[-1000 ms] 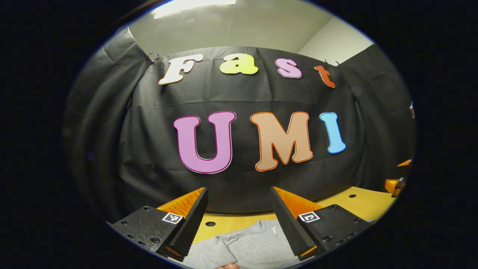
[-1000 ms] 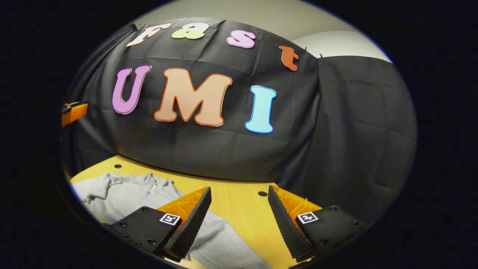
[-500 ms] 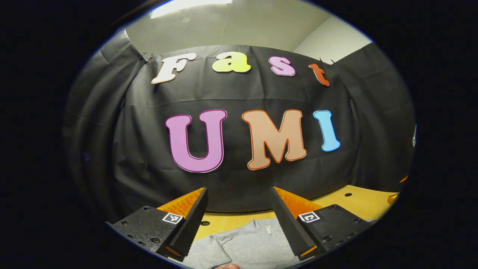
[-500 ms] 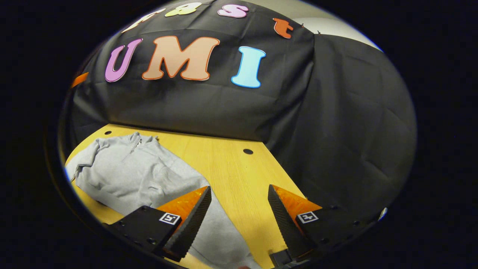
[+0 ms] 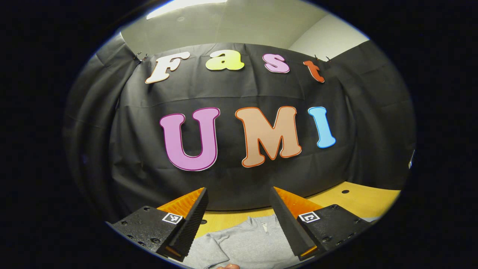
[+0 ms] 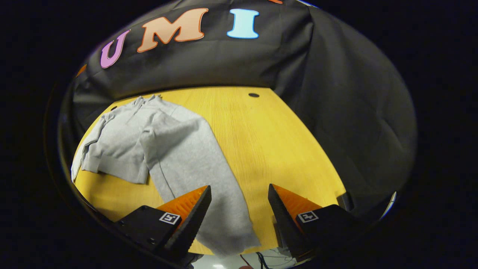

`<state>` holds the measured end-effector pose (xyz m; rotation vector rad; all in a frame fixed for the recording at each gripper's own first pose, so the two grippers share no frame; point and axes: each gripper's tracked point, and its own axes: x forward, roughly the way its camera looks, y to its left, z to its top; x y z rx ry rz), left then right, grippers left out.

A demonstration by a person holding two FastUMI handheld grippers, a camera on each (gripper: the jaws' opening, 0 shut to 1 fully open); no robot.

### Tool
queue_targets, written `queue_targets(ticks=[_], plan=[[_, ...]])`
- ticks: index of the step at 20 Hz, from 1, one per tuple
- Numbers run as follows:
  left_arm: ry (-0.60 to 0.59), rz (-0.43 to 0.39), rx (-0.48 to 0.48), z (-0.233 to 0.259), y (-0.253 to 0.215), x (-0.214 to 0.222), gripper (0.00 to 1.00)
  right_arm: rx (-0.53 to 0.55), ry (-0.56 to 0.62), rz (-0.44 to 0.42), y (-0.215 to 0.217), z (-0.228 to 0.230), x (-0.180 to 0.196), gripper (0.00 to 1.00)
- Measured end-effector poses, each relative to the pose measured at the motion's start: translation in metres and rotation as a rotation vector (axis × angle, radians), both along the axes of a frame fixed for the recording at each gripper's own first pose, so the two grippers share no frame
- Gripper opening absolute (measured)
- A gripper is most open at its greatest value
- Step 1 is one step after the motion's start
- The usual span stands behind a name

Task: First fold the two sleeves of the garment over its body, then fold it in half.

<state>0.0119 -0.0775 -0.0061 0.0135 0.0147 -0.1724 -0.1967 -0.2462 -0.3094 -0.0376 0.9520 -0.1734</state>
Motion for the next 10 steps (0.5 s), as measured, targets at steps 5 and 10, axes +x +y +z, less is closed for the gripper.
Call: queue_targets(ticks=[5,10], plan=[[0.001,-0.021,0.008,0.0,-0.011,-0.002,0.96,0.02,0.106,0.03,0.005,-0.023,-0.037,0.98],[0.001,-0.027,0.014,-0.001,-0.015,-0.005,0.96,0.059,0.162,0.001,0.005,-0.038,-0.06,0.98]])
